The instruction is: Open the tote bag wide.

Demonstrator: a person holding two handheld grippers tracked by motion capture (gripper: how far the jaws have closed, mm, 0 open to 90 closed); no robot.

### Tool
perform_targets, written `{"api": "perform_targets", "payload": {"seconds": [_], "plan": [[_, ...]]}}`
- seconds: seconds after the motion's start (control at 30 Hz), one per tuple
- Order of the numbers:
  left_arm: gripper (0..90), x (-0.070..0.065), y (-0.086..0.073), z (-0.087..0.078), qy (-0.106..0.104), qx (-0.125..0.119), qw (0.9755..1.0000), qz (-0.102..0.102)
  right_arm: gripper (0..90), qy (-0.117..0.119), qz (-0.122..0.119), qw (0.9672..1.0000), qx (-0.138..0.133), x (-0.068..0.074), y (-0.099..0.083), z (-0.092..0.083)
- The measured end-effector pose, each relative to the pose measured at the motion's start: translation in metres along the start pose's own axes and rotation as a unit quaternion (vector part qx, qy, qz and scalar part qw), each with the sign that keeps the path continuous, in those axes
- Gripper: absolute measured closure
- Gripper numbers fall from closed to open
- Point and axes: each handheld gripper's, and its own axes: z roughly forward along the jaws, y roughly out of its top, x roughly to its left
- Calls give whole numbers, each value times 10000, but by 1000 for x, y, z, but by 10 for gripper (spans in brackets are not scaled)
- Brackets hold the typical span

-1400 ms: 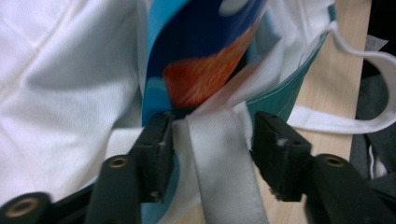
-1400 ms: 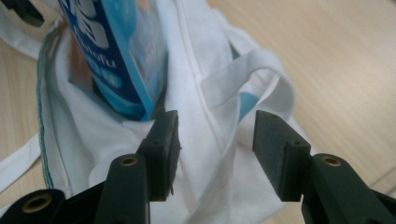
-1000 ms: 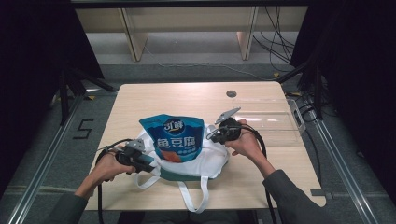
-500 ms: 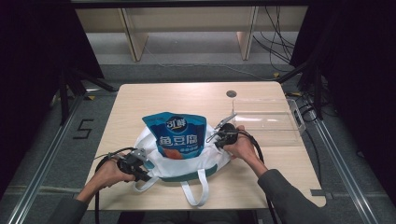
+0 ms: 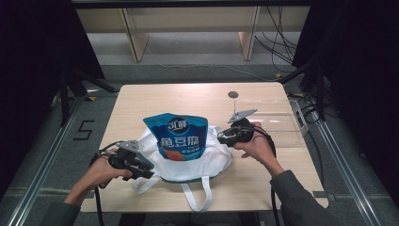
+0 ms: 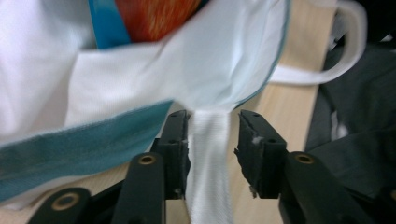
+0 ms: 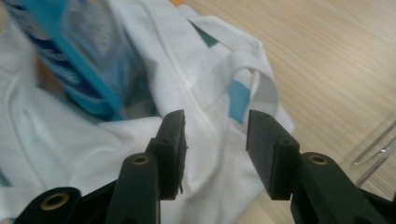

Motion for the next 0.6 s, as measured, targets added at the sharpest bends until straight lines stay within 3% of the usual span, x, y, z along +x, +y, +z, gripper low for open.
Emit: {"api": "perform_targets", "payload": {"seconds": [0.07, 0.1, 0.13, 0.23, 0.27, 0.33, 0.37, 0.4, 0.47, 0.5, 0.53, 0.57, 0.6], "plan": [[593, 3, 6, -11, 186, -172, 9996, 112, 576, 98, -27, 9999, 84, 8, 0, -3], [597, 4, 9, -14, 392, -282, 9988, -15, 582, 121, -132, 9998, 92, 11, -1, -3], [600, 9, 13, -17, 584, -303, 9978, 11, 593, 160, -178, 9997, 56, 15, -1, -1], [654, 24, 20, -12, 920, -527, 9942, -162, 628, 194, -319, 9992, 164, 23, -1, 1], [710, 30, 21, -8, 1004, -475, 9935, -244, 647, 236, -423, 9988, 106, 24, -2, 4], [782, 42, 22, 0, 1175, -375, 9920, -252, 696, 336, -401, 9986, 121, 29, -1, 10], [802, 48, 21, 3, 1250, -351, 9910, -318, 717, 398, -444, 9979, 243, 31, 0, 11], [817, 53, 20, 7, 1290, -394, 9901, -380, 740, 471, -451, 9976, 224, 34, 0, 16], [838, 64, 15, 13, 1271, -269, 9907, -402, 778, 533, -632, 9958, 382, 34, 0, 23], [849, 67, 12, 18, 1176, -376, 9909, -543, 793, 567, -634, 9954, 436, 34, -1, 28], [852, 70, 10, 22, 1131, -408, 9911, -575, 810, 590, -371, 9966, 439, 35, -3, 31], [858, 73, 8, 25, 1121, -396, 9912, -575, 827, 658, -510, 9955, 444, 30, -2, 35], [865, 75, 7, 27, 1090, -402, 9913, -618, 843, 746, -446, 9950, 502, 29, -3, 39]]}}
